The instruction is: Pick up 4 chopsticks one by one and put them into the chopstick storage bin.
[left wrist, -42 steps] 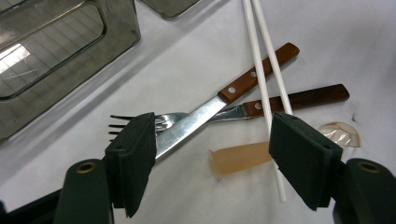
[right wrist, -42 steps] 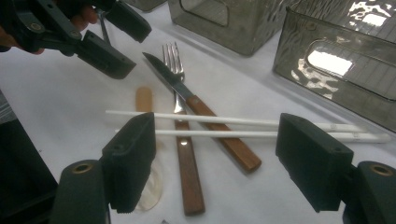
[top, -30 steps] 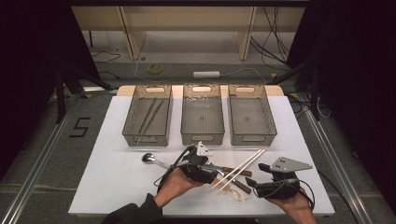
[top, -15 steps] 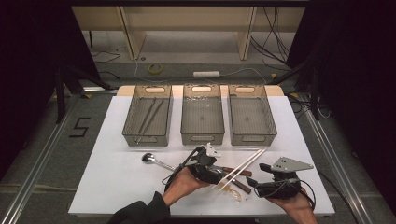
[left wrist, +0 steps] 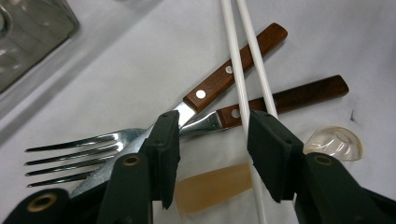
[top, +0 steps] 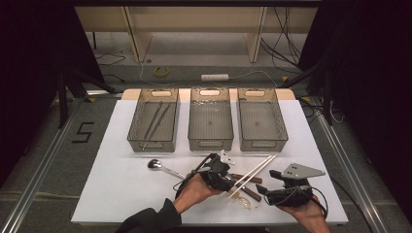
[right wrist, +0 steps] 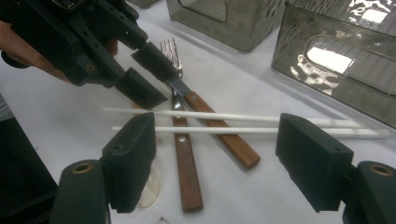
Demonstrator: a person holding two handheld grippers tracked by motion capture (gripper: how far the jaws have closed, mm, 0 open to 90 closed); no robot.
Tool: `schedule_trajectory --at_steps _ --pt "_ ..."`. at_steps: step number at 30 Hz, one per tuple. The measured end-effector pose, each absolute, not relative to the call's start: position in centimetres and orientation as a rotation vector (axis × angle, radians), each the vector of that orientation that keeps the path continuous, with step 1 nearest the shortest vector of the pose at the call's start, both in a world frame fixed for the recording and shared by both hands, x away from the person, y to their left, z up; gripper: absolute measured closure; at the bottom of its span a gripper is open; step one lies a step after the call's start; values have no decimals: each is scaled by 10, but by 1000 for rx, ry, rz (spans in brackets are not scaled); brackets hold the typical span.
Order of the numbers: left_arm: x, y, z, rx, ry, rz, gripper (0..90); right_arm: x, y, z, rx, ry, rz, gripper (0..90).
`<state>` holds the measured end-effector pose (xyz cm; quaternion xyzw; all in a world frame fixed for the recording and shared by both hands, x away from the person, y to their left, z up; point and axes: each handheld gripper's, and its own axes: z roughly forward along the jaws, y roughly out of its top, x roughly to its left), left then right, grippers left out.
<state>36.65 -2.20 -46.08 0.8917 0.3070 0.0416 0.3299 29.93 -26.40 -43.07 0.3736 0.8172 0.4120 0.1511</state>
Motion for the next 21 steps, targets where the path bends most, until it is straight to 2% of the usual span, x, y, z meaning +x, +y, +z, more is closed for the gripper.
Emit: schedule_trajectory --at_steps 12,21 --pt "366 -28 -461 2337 797 94 562 300 -265 -431 1075 2347 1183 299" --pt "364 -33 -466 2376 786 86 621 300 -264 -431 1071 2351 1180 300"
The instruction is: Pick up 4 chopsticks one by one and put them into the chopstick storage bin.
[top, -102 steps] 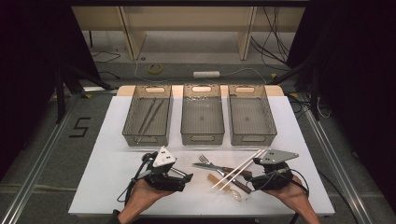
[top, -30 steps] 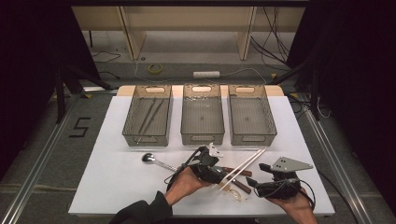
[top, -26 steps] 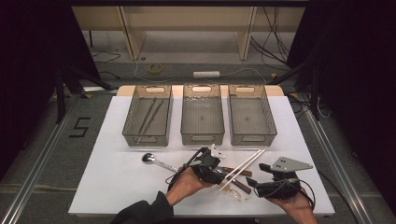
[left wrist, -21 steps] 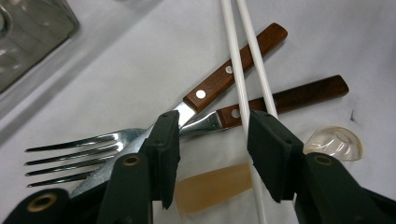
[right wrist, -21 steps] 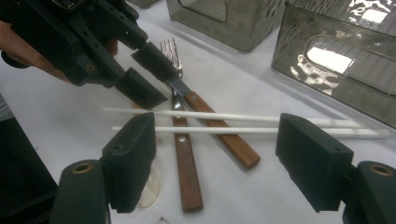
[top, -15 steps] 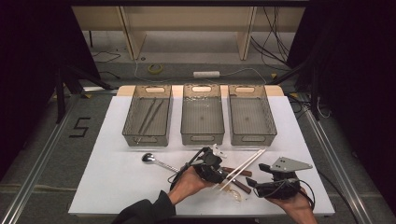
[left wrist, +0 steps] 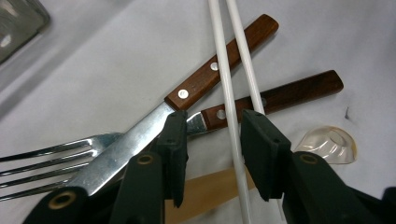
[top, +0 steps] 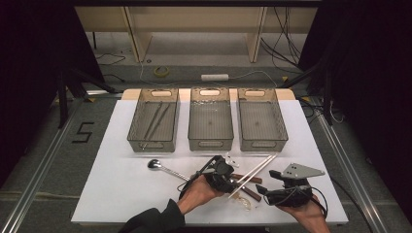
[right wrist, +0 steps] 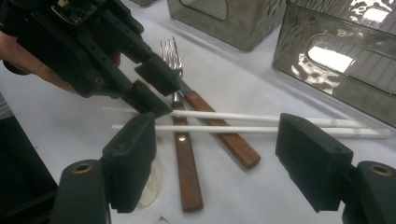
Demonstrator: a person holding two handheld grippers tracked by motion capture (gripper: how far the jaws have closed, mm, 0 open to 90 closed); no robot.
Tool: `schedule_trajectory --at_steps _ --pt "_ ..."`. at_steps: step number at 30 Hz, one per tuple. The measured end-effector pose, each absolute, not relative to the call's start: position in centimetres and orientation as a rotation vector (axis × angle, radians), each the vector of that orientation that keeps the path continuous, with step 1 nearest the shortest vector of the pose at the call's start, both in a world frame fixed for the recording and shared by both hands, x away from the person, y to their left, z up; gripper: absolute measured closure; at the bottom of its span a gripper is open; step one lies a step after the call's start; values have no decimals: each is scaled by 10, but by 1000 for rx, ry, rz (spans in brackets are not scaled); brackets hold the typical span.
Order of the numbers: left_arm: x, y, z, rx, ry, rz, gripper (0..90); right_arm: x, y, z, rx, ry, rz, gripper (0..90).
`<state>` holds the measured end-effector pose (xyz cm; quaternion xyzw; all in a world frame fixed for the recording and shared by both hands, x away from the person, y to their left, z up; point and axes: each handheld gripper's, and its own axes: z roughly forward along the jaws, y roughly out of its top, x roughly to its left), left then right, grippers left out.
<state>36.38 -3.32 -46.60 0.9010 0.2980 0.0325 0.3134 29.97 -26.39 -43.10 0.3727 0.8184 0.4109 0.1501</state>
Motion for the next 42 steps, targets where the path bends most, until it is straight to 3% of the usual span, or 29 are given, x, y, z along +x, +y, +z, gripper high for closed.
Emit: schedule_trajectory --at_steps 26,42 --pt "365 -35 -472 2390 816 70 840 300 -265 -431 1064 2353 1181 308" --pt "366 -26 -462 2341 788 110 857 299 -265 -430 1058 2348 1191 308"
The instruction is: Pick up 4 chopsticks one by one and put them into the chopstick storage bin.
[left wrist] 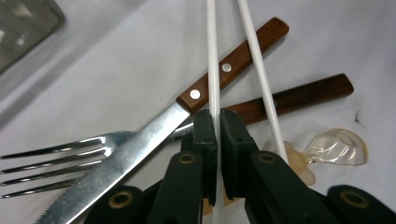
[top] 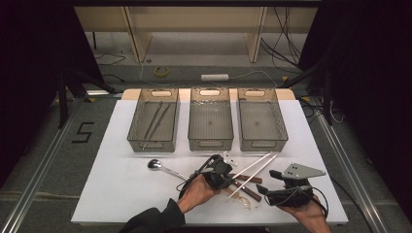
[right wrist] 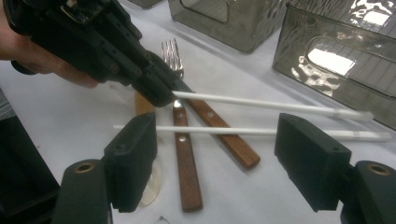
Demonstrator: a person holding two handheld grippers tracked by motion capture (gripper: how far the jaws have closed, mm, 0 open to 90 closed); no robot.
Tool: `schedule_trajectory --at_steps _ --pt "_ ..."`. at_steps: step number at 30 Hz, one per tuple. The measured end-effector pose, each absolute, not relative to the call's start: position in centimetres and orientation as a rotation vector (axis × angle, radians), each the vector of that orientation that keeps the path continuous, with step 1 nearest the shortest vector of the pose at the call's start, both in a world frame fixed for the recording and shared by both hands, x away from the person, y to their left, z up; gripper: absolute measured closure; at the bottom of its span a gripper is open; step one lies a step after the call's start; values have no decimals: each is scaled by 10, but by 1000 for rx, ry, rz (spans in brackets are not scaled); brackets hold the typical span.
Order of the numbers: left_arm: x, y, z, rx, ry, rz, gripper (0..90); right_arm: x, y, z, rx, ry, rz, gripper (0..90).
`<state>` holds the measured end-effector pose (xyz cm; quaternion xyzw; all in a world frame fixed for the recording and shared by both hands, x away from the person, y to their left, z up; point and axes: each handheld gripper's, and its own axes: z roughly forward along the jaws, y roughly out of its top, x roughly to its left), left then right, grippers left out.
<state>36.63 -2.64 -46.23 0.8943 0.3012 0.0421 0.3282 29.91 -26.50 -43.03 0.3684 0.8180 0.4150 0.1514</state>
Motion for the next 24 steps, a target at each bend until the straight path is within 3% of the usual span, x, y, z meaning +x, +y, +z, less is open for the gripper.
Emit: schedule_trajectory --at_steps 10,24 --pt "362 -12 -444 2317 741 163 857 298 -265 -431 1057 2345 1192 307" --pt "363 40 -418 2229 781 176 857 298 -265 -431 1061 2338 1218 302"
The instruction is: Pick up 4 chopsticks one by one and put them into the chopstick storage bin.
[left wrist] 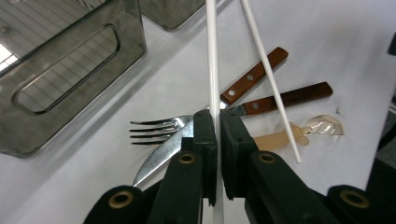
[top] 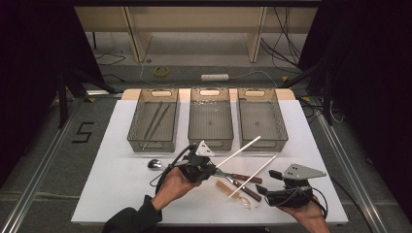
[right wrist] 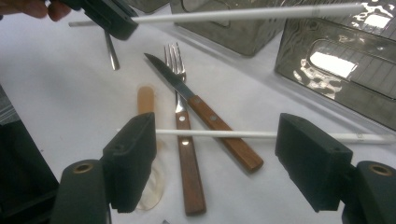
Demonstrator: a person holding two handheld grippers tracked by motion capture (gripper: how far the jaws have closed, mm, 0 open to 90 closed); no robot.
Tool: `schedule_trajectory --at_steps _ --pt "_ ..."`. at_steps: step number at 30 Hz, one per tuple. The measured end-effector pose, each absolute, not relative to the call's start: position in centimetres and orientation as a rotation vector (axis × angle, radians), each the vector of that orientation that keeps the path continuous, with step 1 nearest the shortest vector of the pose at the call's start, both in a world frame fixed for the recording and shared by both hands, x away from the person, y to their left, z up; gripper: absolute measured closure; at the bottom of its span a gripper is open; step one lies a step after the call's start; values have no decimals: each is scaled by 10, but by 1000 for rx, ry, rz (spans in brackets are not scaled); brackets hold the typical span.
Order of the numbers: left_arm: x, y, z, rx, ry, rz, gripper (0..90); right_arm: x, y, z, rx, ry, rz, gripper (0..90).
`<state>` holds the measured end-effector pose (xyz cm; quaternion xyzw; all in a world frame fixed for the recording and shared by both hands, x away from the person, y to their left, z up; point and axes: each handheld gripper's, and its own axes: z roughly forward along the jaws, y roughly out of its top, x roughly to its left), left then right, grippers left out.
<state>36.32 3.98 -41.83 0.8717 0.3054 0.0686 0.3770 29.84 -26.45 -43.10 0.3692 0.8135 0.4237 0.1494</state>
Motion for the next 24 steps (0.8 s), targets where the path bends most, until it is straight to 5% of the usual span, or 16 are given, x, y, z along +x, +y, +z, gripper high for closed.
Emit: schedule_trajectory --at_steps 24 --pt "370 80 -385 2131 821 232 857 299 -264 -433 1061 2347 1205 302"
